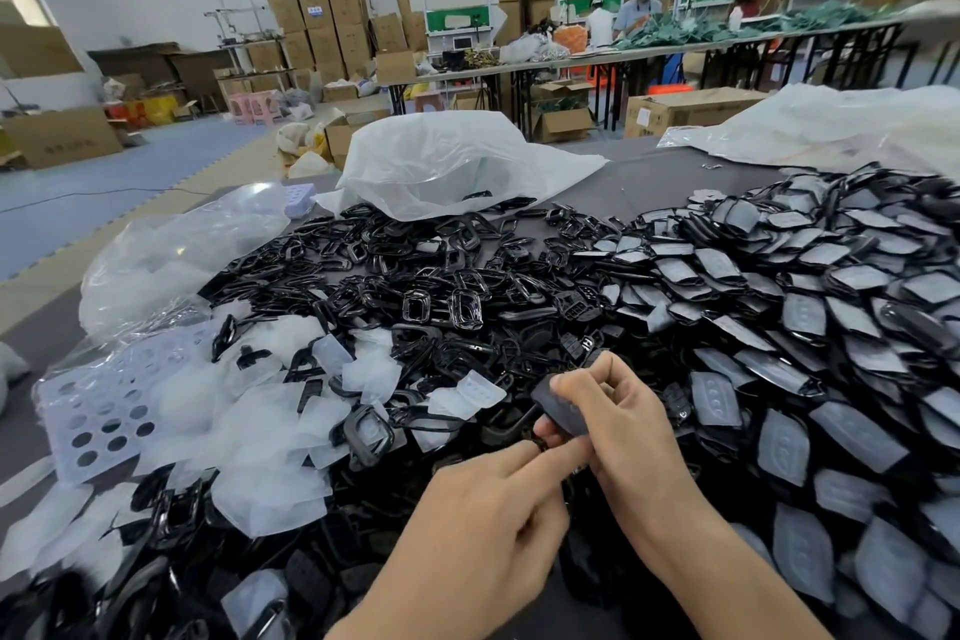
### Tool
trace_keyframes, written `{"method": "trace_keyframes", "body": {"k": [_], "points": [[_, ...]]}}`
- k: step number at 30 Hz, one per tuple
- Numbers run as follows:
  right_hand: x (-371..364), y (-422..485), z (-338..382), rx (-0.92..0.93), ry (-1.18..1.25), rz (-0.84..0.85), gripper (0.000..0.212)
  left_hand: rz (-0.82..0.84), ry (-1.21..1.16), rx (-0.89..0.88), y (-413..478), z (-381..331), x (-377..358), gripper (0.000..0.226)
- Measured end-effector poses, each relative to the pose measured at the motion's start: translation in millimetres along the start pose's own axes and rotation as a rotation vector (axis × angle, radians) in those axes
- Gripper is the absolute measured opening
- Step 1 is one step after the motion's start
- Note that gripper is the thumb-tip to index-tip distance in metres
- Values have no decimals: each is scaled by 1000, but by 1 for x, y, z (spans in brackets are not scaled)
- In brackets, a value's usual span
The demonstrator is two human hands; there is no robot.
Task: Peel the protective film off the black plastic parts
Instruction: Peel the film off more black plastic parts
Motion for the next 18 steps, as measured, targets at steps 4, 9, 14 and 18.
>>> {"method": "trace_keyframes", "body": {"k": [4, 9, 14, 18], "points": [[-3, -1, 2, 18, -4, 21, 31, -191, -132, 166, -2, 6, 6, 29], [-11, -7, -3, 23, -47, 185, 24, -307, -431, 567, 0, 23, 7, 19], [-16, -12, -5, 41, -46, 282, 15, -307, -601, 671, 4, 26, 9, 16], [-15, -12, -5, 65, -87, 292, 22, -364, -678, 741, 3, 35, 9, 18]]}}
Point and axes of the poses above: each hand's wrist, its own y-axis towards the middle knuckle, its own x-axis out of the back of the hand, z = x × y, the point moved 2 cm from there along y, towards the middle knuckle, and after that the axes turned 8 degrees about -z, right-handed, at the moved point
